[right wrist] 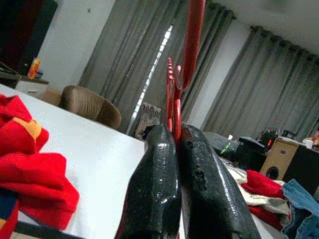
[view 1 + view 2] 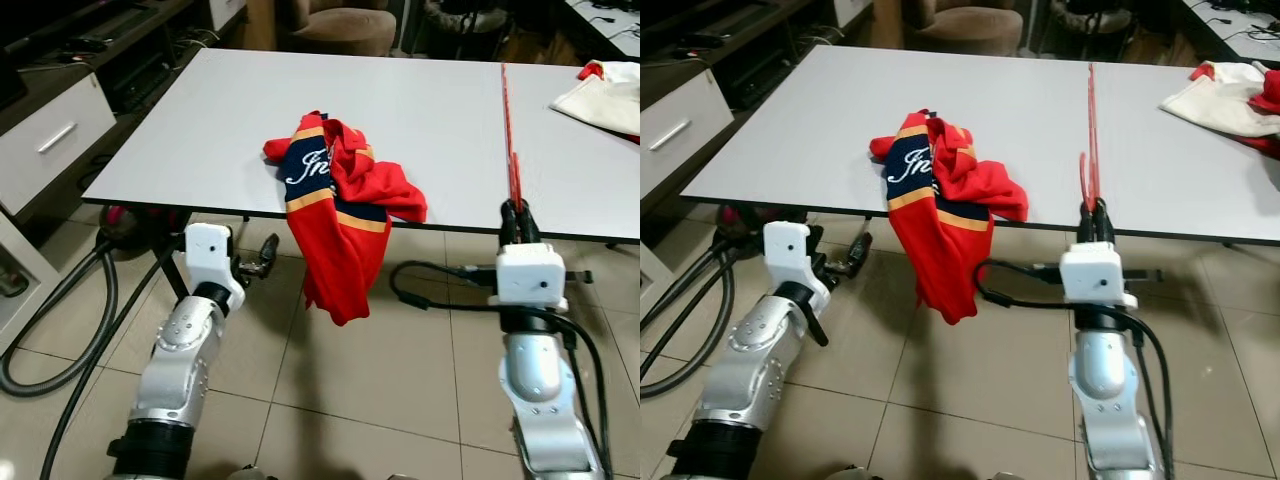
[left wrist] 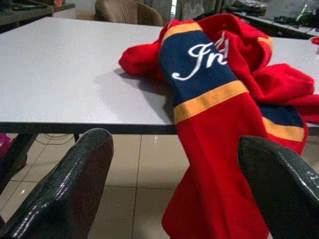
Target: Hang hanger
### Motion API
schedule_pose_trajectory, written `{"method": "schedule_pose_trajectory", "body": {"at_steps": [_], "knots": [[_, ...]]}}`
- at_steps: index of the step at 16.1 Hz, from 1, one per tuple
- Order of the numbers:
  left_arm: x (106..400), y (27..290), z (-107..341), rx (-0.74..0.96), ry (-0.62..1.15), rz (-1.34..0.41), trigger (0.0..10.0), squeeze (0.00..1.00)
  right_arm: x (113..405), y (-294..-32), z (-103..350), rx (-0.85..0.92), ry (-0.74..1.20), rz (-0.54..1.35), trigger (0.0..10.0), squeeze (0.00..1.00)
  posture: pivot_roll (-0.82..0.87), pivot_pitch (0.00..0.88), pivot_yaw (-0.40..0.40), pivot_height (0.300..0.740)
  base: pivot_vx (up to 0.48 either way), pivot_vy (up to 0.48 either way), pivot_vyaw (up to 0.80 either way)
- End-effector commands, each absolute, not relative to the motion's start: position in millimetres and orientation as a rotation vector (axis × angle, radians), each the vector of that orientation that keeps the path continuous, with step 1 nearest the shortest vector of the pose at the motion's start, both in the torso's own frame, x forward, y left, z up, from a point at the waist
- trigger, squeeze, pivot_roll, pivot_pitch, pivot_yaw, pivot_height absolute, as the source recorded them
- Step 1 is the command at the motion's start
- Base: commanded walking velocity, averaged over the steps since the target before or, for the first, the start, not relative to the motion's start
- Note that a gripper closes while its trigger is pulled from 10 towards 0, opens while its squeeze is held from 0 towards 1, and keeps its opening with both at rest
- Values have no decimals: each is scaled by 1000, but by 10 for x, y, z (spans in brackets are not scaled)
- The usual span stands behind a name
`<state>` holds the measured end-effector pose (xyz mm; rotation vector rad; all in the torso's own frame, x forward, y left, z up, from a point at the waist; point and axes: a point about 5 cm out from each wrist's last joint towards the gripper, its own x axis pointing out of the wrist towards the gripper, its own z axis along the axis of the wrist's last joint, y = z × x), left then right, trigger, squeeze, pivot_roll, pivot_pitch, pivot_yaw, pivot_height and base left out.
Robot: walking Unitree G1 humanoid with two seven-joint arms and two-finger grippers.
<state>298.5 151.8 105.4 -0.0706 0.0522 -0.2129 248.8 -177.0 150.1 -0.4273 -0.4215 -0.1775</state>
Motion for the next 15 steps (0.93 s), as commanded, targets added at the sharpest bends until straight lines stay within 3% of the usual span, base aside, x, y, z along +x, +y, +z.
{"method": "schedule_pose_trajectory", "body": {"at_steps": [1,6,7,15], "knots": [[3035,1488,1136,-59,22,-213,10000,0,2517,-1765,1489,-425,-415,-178,0,0,-4,0,29,740,0,0,0],[3078,1431,1171,-53,5,-242,10000,27,2626,-1712,1539,-407,-424,-151,0,0,-5,0,24,740,0,0,0],[3081,1399,1170,-50,6,-253,10000,1000,2632,-1711,1540,-405,-425,-150,0,0,-11,0,24,740,0,0,0],[3171,1180,1210,-27,0,-346,10000,1000,2668,-1785,1499,-342,-377,-186,0,0,-51,0,35,740,0,0,0]]}}
